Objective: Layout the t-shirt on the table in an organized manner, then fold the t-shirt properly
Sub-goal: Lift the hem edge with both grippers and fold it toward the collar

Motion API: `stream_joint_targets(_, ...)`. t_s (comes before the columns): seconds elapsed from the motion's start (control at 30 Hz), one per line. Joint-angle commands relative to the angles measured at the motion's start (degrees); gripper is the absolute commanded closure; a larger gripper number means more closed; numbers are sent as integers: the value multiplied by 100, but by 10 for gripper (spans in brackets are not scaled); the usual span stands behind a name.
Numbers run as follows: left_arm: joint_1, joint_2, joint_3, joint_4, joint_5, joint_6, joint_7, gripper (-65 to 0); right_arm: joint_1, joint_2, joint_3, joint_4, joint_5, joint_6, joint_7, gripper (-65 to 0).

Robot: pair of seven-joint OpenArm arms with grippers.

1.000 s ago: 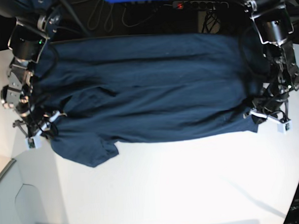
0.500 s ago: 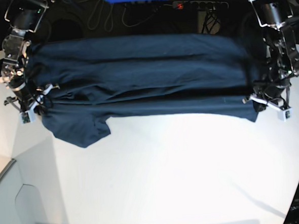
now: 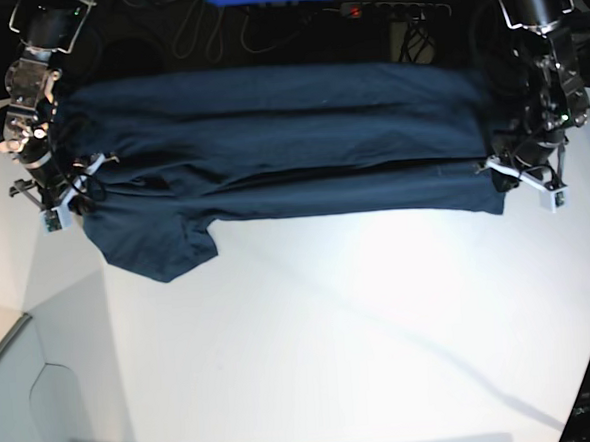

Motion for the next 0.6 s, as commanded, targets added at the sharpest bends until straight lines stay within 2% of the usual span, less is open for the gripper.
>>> stream_joint_targets(0.0,-6,-79,-27,88,-41,-30,-78,-125,66,82,12,109,81,25,132,-108)
stream_joint_targets(0.1,99,-70,-27,211,-155,-30,-78,-244,84,82,47,144,81,25,132,-210)
stream_joint_targets(0.2,248,-88,-27,378,-594,-30,-78,-320,101,82,56,355,81,25,132,-277)
stream_joint_targets(0.33,292,-114,-27,615,-999,-12,-78,-330,119,-24,47,584,81,25,132,-294)
stream_joint_targets(0.57,99,-114,-18,773,-1008,32,-78,-330,321,-85,47,804,81,25,79,-294)
